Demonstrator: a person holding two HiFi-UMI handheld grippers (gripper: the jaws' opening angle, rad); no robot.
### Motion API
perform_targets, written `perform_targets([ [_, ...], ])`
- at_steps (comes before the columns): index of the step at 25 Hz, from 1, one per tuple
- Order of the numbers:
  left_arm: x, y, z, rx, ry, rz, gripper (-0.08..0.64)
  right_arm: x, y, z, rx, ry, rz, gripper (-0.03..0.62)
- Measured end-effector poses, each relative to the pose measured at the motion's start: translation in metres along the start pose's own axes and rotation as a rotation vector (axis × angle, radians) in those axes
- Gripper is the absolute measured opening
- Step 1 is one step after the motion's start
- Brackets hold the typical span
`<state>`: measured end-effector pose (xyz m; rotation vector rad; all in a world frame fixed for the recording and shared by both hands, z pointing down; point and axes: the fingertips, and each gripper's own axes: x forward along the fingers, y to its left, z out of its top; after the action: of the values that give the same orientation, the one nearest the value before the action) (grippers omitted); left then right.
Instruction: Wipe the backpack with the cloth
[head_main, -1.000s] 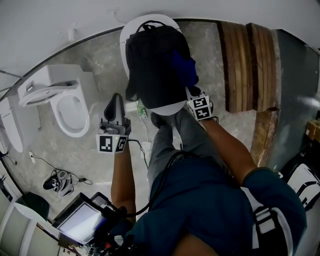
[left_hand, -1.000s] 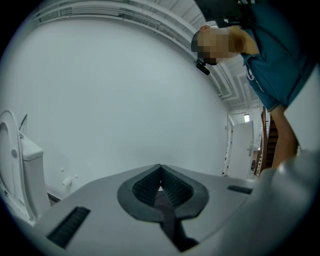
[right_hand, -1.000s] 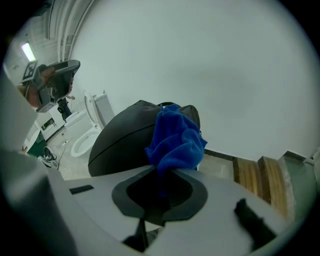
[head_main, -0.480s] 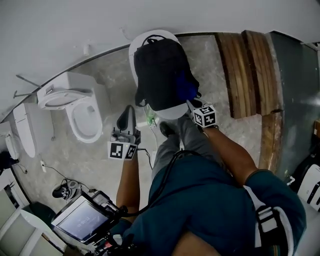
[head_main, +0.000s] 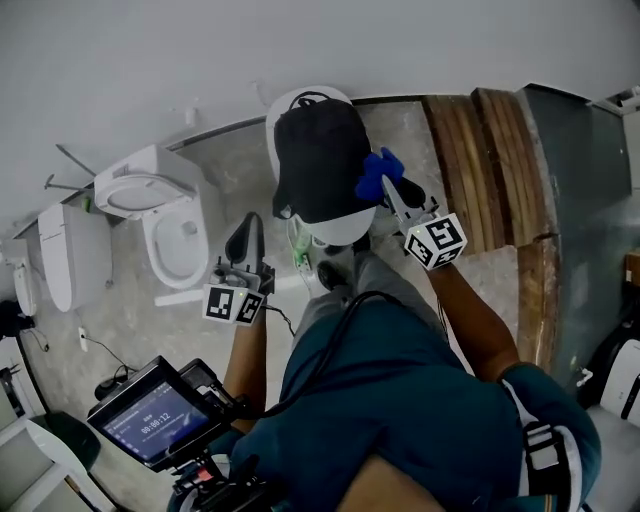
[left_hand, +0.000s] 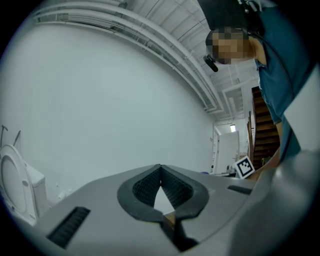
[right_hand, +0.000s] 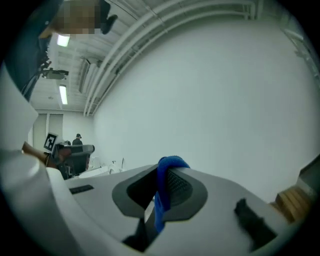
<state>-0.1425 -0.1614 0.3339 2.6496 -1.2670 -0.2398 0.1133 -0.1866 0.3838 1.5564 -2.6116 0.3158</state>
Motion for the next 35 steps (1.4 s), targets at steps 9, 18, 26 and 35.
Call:
perform_targets([
  [9, 0.009, -0.025, 0.066, 0.13, -0.009, -0.036, 0.003, -0.018, 0.043, 0.149, -0.21, -0.299, 0.029, 0.029],
  [18, -0.039, -0.123, 0.098, 0.147, -0.078, -0.05, 0.003, -0.134, 0.082, 0.157, -0.205, -0.308, 0.065, 0.029],
  [26, -0.129, -0.252, 0.09, 0.188, -0.148, -0.052, 0.003, -0.27, 0.12, 0.129, -0.235, -0.292, 0.097, 0.029],
  [35, -0.296, -0.393, 0.101, 0.226, -0.159, -0.056, 0.003, -0.463, 0.217, 0.1, -0.223, -0.292, 0.072, 0.029],
])
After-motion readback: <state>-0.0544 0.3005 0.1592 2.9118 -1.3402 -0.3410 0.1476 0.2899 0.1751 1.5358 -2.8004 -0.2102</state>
